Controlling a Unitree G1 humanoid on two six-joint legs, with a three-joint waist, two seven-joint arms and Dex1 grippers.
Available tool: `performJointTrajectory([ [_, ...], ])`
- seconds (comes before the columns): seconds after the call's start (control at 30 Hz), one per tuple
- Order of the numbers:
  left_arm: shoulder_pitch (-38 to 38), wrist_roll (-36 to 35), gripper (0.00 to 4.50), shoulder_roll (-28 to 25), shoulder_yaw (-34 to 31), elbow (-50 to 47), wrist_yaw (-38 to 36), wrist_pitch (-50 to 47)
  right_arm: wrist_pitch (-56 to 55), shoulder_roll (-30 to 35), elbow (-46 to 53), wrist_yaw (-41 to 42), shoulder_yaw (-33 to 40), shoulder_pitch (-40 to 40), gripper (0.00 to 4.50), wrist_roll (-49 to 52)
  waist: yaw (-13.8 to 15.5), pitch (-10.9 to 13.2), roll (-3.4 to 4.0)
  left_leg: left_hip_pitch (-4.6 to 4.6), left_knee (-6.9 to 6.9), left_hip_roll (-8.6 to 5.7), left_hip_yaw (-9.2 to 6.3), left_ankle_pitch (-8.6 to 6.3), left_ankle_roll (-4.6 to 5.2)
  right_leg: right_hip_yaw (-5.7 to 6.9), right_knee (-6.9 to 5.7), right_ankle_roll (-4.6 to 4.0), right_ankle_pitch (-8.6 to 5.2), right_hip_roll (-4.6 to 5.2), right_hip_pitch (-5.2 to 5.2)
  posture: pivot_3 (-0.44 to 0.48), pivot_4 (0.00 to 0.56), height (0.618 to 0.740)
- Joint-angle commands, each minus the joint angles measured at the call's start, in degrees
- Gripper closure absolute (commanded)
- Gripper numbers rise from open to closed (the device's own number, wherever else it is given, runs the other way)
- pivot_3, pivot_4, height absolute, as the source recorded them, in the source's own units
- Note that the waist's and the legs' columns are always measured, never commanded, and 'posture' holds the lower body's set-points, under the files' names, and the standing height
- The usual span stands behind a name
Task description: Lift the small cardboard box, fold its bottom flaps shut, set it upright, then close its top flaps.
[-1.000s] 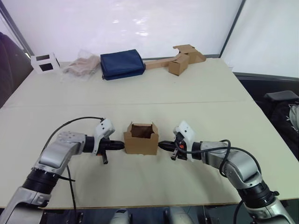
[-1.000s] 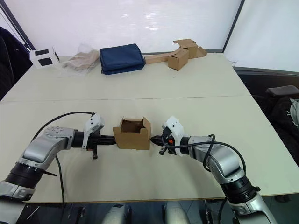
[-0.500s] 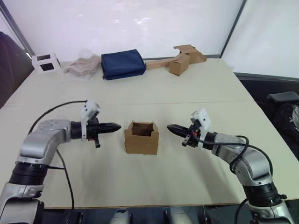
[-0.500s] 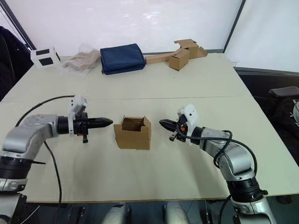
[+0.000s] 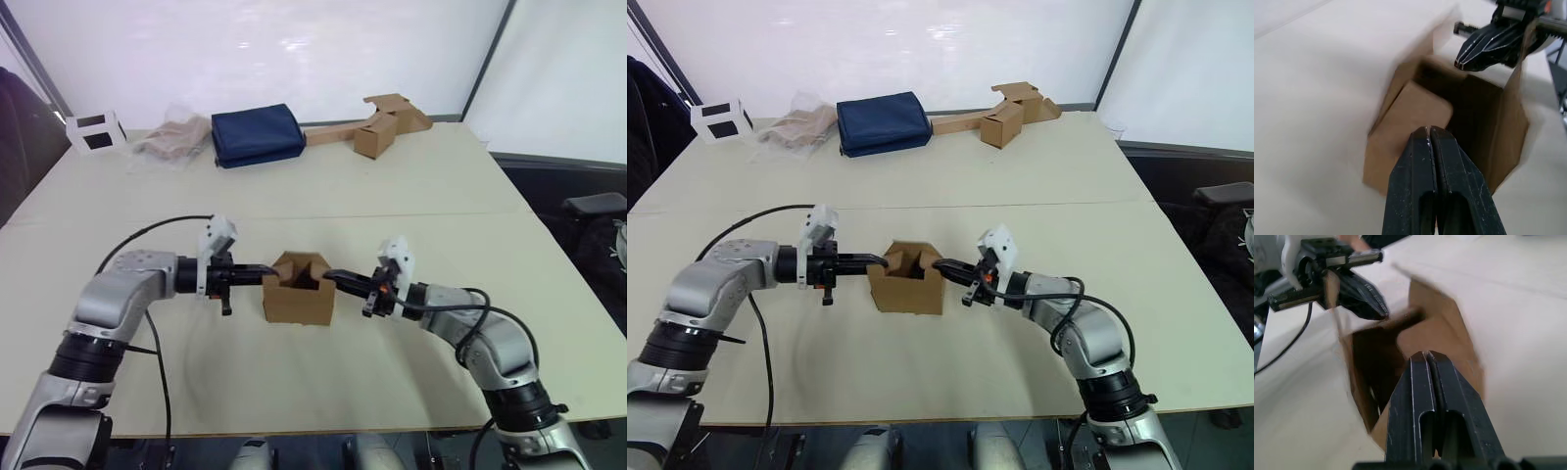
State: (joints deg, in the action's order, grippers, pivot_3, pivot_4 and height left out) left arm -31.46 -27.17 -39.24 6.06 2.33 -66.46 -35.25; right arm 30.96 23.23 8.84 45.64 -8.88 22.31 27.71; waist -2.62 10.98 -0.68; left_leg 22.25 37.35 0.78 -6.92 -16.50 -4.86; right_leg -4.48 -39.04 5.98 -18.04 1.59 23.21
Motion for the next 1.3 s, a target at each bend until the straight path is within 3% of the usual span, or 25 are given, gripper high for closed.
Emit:
performJointTrajectory([
  [0.03,0.8,3.9,4.46,0.1,2.5,2.2,0.0,2.6,-2.7,1.0,-2.2,1.9,-4.0,0.6,4.50,-4.9,0.0,-0.1,0.06,-0.05,0.00,0.00,0.00,0.00,-0.01,0.00,0.00,0.00,0.00,0.00,-0.05,0.000,0.150,0.740],
  [0.23,1.5,5.1,4.46,0.1,2.9,2.3,0.0,4.1,-3.9,1.8,-2.8,2.4,-4.5,1.0,4.50,-7.4,0.0,-0.3,0.16,-0.97,-0.22,0.01,0.02,-0.01,0.01,-0.01,0.11,-0.05,-0.05,-0.02,-0.91,0.000,0.150,0.740],
  [0.33,1.9,4.0,4.46,0.2,2.0,0.7,0.2,3.4,-4.0,1.9,-2.1,2.5,-4.1,1.0,4.50,-7.5,0.0,-0.4,0.16,-0.96,-0.21,0.01,0.02,-0.01,0.01,-0.02,0.10,-0.05,-0.05,-0.02,-0.90,0.000,0.150,0.740],
  [0.6,-0.7,-6.3,4.46,0.9,-7.8,-1.9,2.1,-5.0,0.6,-1.3,3.5,-0.9,4.6,3.8,4.50,1.0,0.0,-0.3,0.13,-0.73,-0.19,0.02,0.00,-0.01,0.01,-0.02,0.05,-0.05,-0.05,-0.01,-0.64,0.000,0.150,0.740],
  [0.8,-5.4,-1.8,4.46,0.4,-7.5,8.2,1.5,0.3,7.5,0.1,12.7,-2.2,9.9,5.2,4.50,9.9,0.1,-0.3,0.13,-0.71,-0.22,0.02,-0.01,0.00,0.00,-0.01,0.04,-0.05,-0.05,-0.01,-0.60,0.000,0.150,0.740],
  [0.93,-10.2,2.0,4.46,2.6,-5.5,16.7,0.7,5.4,11.1,3.8,18.0,0.5,7.4,3.6,4.50,12.3,0.2,-0.3,0.13,-0.70,-0.22,0.00,-0.02,0.00,0.00,0.00,0.09,-0.05,-0.05,0.01,-0.64,0.000,0.150,0.740],
  [1.07,-15.3,5.5,4.46,6.8,-4.0,26.4,0.3,11.4,9.8,5.7,19.2,1.7,1.5,1.0,4.50,8.6,0.1,-0.3,0.12,-0.70,-0.21,-0.02,-0.01,0.00,0.01,0.01,0.11,-0.05,-0.05,0.00,-0.65,0.000,0.150,0.740],
  [1.3,-16.7,10.2,4.46,12.2,-0.5,34.2,-3.1,18.3,6.2,3.8,15.8,1.6,-5.0,0.8,4.50,3.0,-0.3,-0.3,0.10,-0.65,-0.23,-0.01,0.00,-0.01,0.01,-0.02,0.10,-0.05,-0.05,-0.02,-0.55,0.000,0.150,0.740],
])
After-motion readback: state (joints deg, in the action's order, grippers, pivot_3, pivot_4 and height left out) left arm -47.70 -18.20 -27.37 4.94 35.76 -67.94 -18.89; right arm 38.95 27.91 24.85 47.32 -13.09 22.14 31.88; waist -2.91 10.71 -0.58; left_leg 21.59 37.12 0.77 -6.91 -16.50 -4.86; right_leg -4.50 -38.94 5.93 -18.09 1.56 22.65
